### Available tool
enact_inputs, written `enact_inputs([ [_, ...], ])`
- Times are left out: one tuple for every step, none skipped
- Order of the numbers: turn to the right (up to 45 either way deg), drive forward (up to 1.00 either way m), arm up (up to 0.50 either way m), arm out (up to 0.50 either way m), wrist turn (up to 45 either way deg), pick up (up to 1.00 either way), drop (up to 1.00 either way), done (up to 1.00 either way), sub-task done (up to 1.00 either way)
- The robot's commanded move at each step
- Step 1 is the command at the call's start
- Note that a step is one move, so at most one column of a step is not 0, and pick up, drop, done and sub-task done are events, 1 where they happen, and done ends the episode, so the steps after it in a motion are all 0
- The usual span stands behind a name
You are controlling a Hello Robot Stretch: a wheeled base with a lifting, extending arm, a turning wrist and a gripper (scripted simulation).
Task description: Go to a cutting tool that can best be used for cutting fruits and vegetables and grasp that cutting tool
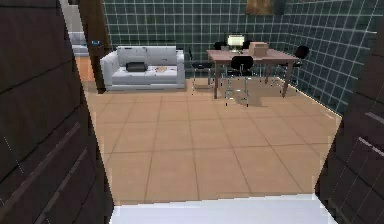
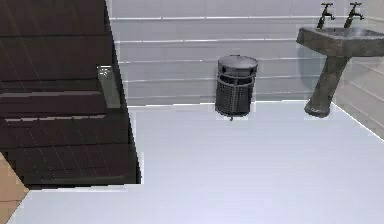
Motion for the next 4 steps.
enact_inputs([
  [-3.0,0.0,0.0,0.0,0.0,0.0,0.0,0.0,0.0],
  [0.0,1.0,0.0,0.0,0.0,0.0,0.0,0.0,0.0],
  [0.0,0.4,0.0,0.0,0.0,0.0,0.0,0.0,0.0],
  [-39.0,0.0,0.0,0.0,0.0,0.0,0.0,0.0,0.0],
])
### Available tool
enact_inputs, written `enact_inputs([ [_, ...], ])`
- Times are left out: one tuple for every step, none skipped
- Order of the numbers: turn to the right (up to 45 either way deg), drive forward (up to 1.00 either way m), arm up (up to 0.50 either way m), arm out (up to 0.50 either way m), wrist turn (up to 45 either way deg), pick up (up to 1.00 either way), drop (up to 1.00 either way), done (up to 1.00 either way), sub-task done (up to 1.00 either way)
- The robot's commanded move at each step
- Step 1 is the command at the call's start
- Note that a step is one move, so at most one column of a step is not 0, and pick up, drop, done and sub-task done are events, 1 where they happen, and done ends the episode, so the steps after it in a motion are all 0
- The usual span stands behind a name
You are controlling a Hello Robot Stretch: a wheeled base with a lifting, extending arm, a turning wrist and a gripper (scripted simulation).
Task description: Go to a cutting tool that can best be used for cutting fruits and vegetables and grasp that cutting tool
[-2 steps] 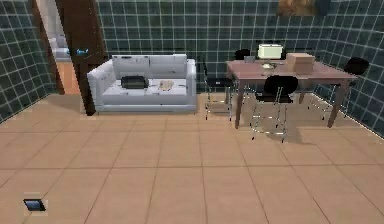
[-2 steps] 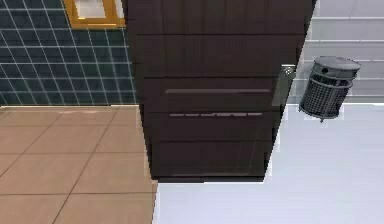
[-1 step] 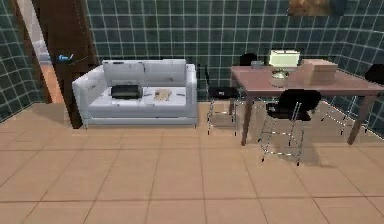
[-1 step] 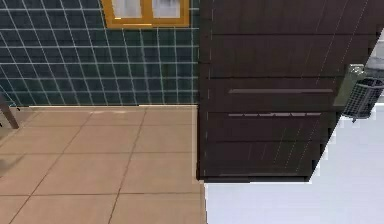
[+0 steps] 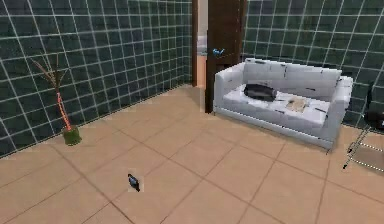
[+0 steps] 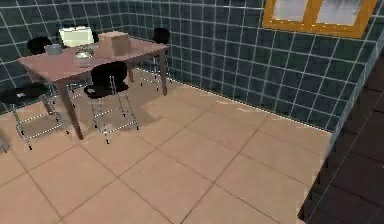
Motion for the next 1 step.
enact_inputs([
  [0.0,1.0,0.0,0.0,0.0,0.0,0.0,0.0,0.0],
])
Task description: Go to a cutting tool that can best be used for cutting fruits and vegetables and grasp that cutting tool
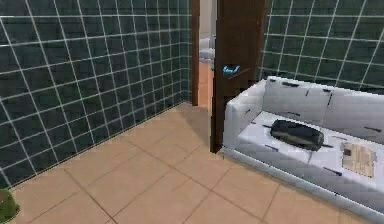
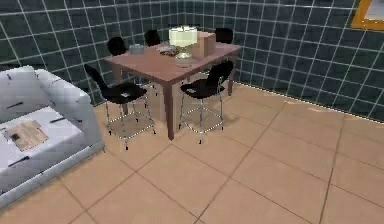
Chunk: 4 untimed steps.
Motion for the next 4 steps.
enact_inputs([
  [0.0,1.0,0.0,0.0,0.0,0.0,0.0,0.0,0.0],
  [-3.0,0.0,0.0,0.0,0.0,0.0,0.0,0.0,0.0],
  [-27.0,0.0,0.0,0.0,0.0,0.0,0.0,0.0,0.0],
  [0.0,0.8,0.0,0.0,0.0,0.0,0.0,0.0,0.0],
])
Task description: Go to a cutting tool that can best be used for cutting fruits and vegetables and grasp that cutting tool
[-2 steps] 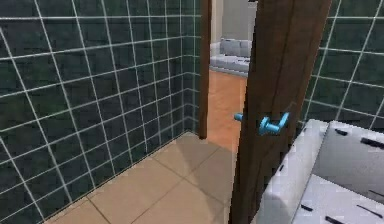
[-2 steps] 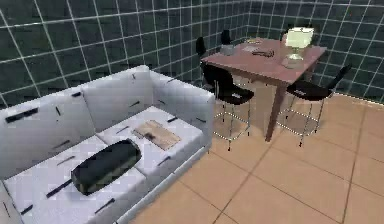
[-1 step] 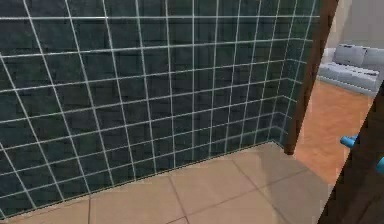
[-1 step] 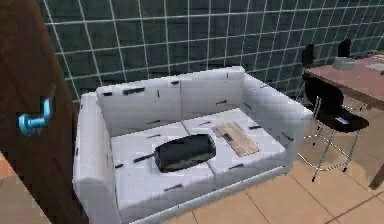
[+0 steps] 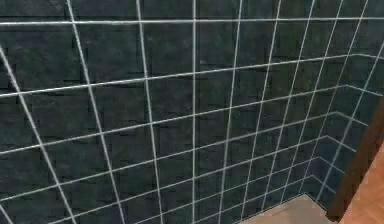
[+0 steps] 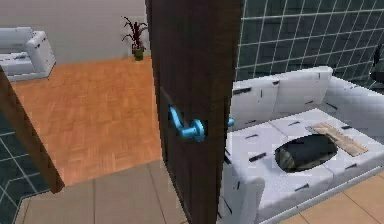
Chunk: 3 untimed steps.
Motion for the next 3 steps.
enact_inputs([
  [27.0,0.0,0.0,0.0,0.0,0.0,0.0,0.0,0.0],
  [0.0,0.3,0.0,0.0,0.0,0.0,0.0,0.0,0.0],
  [45.0,0.0,0.0,0.0,0.0,0.0,0.0,0.0,0.0],
])
